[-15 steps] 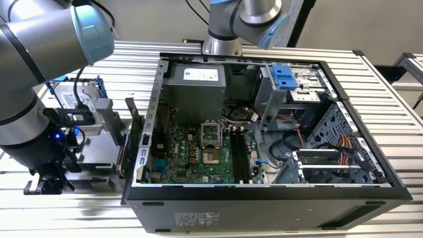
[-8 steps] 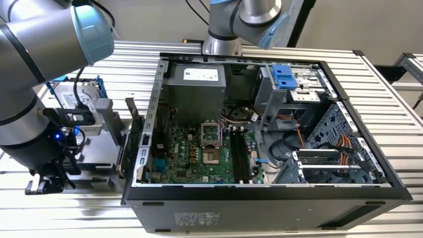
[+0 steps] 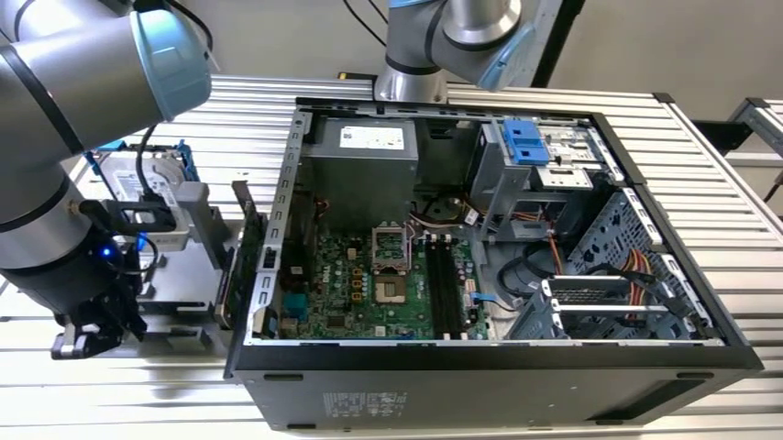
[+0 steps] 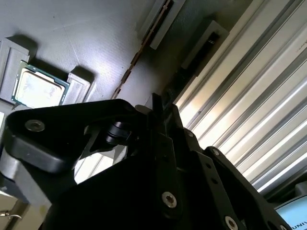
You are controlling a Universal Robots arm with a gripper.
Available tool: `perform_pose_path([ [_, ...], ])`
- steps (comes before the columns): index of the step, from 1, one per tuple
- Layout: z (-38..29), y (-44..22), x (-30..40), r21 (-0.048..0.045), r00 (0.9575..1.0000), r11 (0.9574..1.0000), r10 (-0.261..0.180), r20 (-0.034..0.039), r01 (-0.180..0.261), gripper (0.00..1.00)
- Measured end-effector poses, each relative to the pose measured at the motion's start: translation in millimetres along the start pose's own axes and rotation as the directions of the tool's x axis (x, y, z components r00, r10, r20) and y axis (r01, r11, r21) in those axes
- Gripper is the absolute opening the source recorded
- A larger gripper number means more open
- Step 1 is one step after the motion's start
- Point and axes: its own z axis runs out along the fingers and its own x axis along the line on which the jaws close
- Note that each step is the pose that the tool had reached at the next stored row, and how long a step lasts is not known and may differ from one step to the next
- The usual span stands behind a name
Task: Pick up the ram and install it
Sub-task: 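Pick up the ram and move it above insertion slot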
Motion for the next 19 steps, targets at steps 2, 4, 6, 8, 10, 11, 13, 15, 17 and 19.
perform_pose_path([
  [2,0.0,0.0,0.0,0.0,1.0,1.0,0.0,0.0,0.0,0.0],
  [4,0.0,0.0,0.1,0.0,1.0,1.0,0.0,0.0,0.0,0.0],
  [6,0.0,0.0,0.1,0.0,1.0,1.0,0.0,-0.0001,0.0,0.0],
  [8,0.0,0.1,0.1,-0.0001,1.0,1.0,0.0,-0.0001,0.0,0.0],
  [10,0.0,0.0,0.2,-0.0001,1.0,1.0,0.0,0.0,0.0,0.0],
  [11,0.0,0.0,0.2,-0.0001,1.0,1.0,0.0,0.0,0.0,0.0],
  [13,0.0,0.0,0.3,-0.0001,1.0,1.0,0.0,0.0,0.0,0.0],
  [15,0.0,0.0,0.3,0.0,1.0,1.0,0.0,-0.0001,0.0,0.0],
  [17,0.1,0.0,0.3,0.0,1.0,1.0,0.0,0.0,0.0,0.0],
  [19,0.1,0.0,0.4,0.0,1.0,1.0,0.0,0.0,0.0,0.0],
])
